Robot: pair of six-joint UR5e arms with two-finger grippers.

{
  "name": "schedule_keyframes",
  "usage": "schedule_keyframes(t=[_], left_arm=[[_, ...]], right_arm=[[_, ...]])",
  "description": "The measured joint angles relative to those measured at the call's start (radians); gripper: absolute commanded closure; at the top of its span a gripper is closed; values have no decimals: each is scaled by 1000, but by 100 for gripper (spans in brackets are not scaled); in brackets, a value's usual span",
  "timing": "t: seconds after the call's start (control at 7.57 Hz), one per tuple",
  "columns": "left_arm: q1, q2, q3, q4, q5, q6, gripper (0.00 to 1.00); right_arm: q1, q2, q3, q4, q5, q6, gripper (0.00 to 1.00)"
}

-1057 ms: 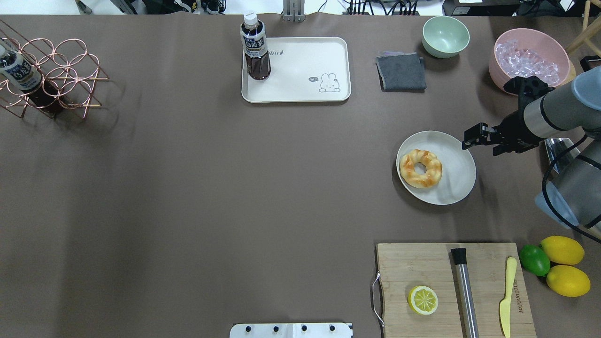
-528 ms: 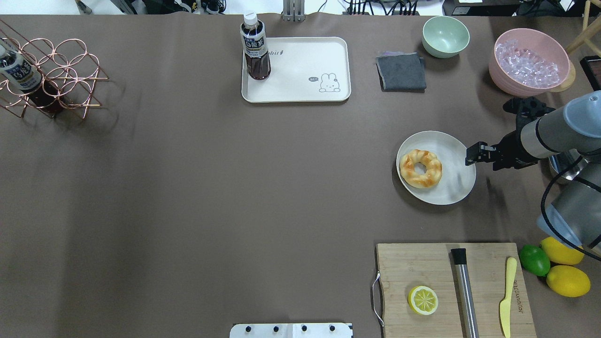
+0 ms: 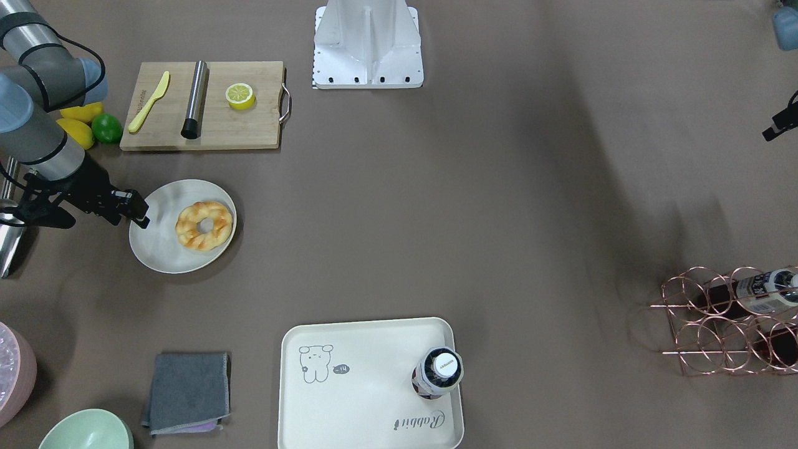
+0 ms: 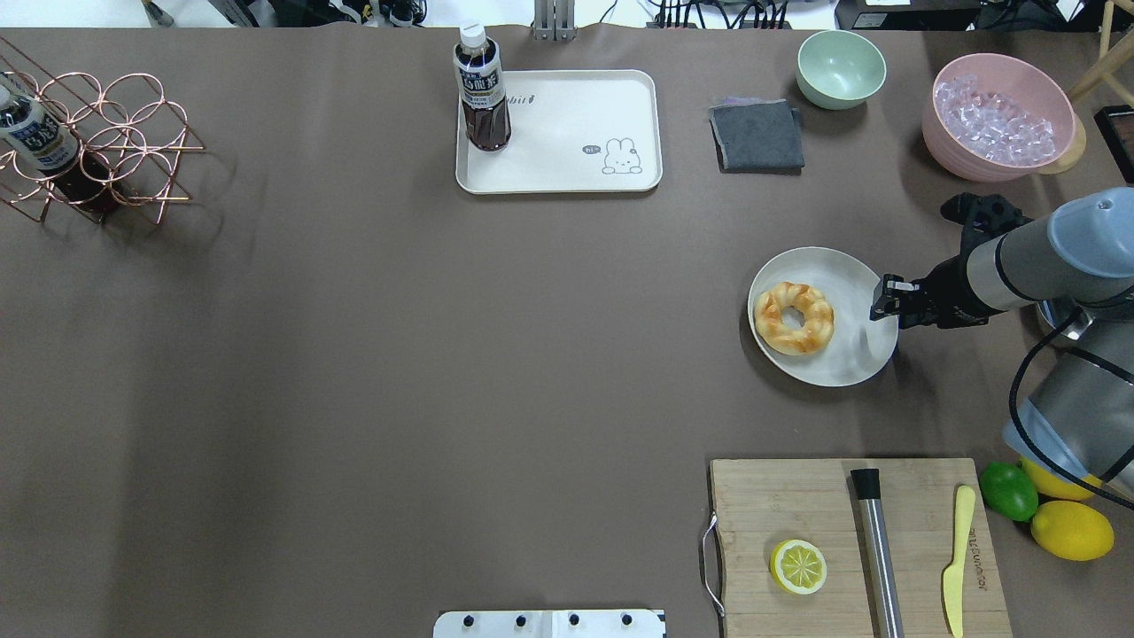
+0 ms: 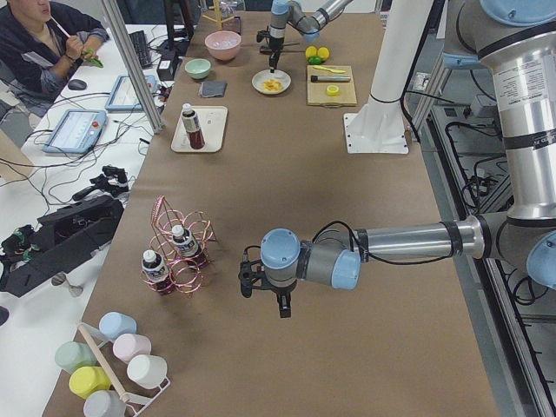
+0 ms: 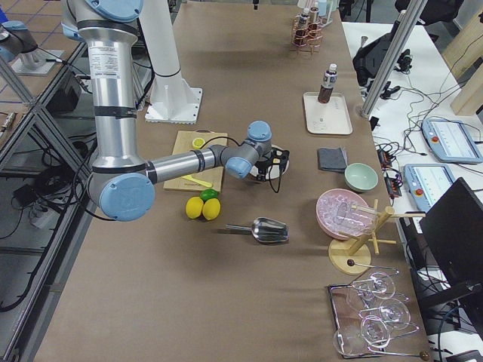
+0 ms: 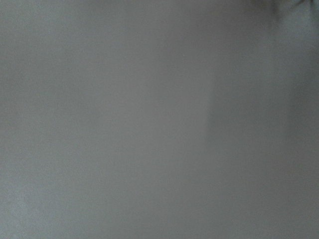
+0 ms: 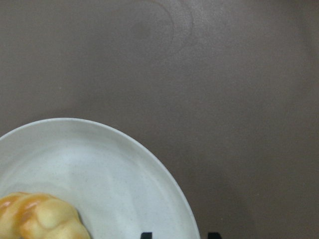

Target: Place donut on tray

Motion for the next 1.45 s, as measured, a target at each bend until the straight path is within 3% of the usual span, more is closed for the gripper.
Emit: schedule_keyframes(t=[0.13, 0.26, 0.4, 0.53, 1.19, 1.45], left_arm=[[0, 0, 0, 0, 0, 0, 2], [0, 0, 0, 0, 0, -1, 2], [-1, 0, 0, 1, 0, -1, 2], [-1, 0, -1, 1, 0, -1, 2], [-1, 0, -2, 1, 0, -1, 2], [-1, 0, -3, 1, 0, -1, 2]], right_arm=[[-3, -1, 3, 1, -4, 8, 65], [-6, -4, 4, 2, -5, 11, 72], [-9, -9, 4, 8, -8, 13, 95], [-13, -12, 4, 12, -11, 13, 100], [-20, -5, 22, 40, 2, -15, 100], [25, 13, 47, 42, 72, -17, 100]])
